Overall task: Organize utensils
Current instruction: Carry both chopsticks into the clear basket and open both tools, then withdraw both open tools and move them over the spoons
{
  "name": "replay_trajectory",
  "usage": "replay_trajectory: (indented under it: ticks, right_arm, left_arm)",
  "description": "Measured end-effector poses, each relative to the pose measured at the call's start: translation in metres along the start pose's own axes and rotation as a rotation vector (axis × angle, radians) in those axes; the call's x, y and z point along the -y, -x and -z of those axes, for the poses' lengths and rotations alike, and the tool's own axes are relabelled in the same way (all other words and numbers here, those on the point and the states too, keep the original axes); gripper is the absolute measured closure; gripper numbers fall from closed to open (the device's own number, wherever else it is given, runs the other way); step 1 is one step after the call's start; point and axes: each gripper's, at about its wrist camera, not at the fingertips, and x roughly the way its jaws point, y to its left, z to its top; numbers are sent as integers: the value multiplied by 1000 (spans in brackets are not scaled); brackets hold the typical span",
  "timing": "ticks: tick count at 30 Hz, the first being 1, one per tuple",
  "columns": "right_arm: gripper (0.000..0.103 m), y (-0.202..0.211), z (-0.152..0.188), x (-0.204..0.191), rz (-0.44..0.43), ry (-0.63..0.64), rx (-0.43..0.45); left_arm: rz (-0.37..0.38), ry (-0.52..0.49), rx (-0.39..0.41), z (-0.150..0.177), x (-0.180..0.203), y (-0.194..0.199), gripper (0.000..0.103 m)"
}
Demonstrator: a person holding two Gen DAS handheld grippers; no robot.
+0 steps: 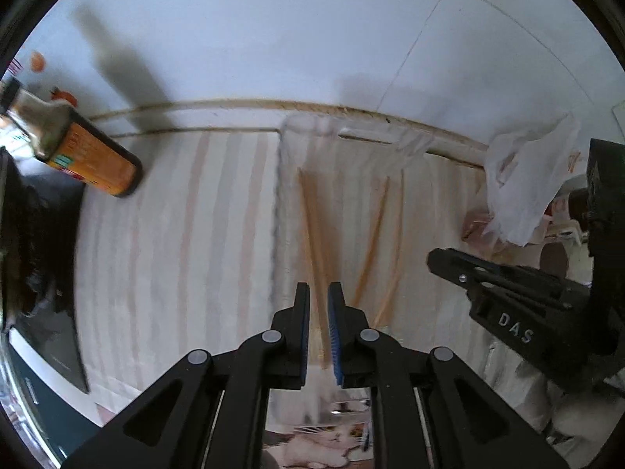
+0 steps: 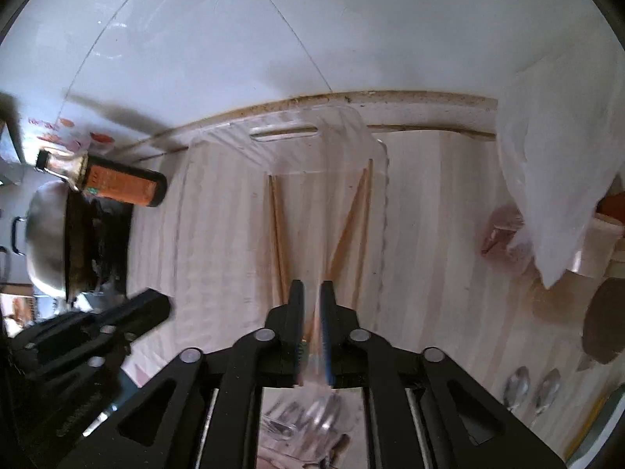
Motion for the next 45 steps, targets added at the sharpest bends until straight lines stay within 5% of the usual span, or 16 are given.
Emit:
replay_trajectory:
  ticks: [5,7,11,15,21,25,35,45]
  right_arm:
    - [74,27,13,6,18,-18,67]
    - [61,39,20,8,29,-23,100]
    - [49,76,46,22,66,-53,204]
    - [48,101,80,44,72,-130,291]
    - [42,115,137,87,72,-240,357]
    - [42,114,170,111,103,-286,345]
    - [42,78,241,178,189,-416,203]
    - [42,13,279,191,258,-353,39]
  left_arm:
    - [-99,30,89,10,-13,19,78]
    - [-129,45,140,17,-17,28,47]
    - [-151,66,267,37,-23,46,37]
    - [-150,73,352,59,-27,56,0]
    - [-154,71,370,87,-24,52,0]
    - [-143,66,309,111,-12,38,0]
    - [-114,-61,127,173,42,-32,6]
    - [-96,-151,-10,196,79,-100,19]
